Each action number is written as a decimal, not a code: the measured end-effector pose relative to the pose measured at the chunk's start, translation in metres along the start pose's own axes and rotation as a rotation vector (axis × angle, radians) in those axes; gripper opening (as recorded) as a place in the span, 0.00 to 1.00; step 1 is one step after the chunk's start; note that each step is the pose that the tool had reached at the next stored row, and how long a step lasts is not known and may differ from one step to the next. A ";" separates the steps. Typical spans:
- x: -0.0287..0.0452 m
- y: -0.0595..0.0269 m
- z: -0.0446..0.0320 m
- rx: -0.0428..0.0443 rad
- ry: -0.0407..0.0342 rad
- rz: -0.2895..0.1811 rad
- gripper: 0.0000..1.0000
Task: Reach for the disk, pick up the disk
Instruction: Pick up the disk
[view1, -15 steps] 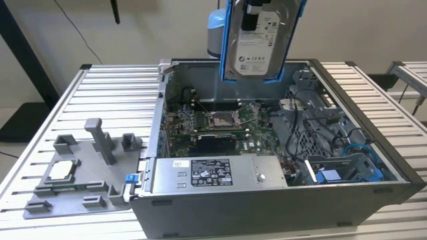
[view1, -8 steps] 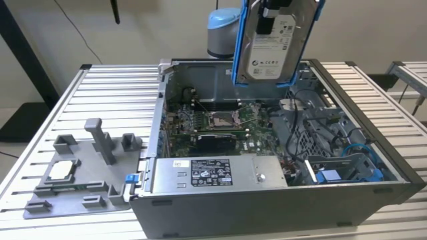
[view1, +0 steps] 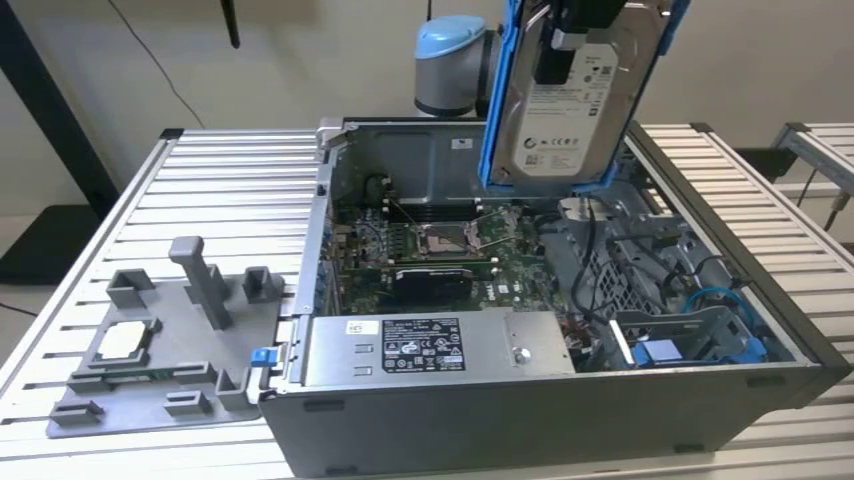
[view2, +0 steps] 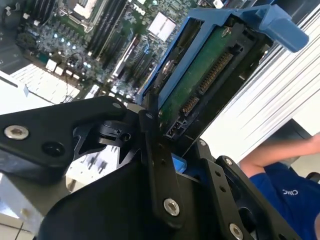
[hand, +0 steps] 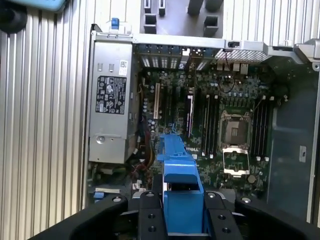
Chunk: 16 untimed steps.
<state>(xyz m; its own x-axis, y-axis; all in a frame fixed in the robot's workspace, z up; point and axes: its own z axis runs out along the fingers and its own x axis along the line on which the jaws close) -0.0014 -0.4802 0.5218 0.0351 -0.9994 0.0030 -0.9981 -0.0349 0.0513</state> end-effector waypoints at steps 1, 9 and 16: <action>0.0031 -0.0004 0.0000 -0.0001 0.0000 0.000 0.00; 0.0259 -0.0060 0.0002 -0.0003 -0.0001 0.000 0.00; 0.0430 -0.0131 0.0002 -0.0005 0.0001 0.000 0.00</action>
<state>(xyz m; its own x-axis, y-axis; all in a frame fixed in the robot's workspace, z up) 0.0132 -0.5228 0.5210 0.0350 -0.9994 0.0031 -0.9980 -0.0348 0.0518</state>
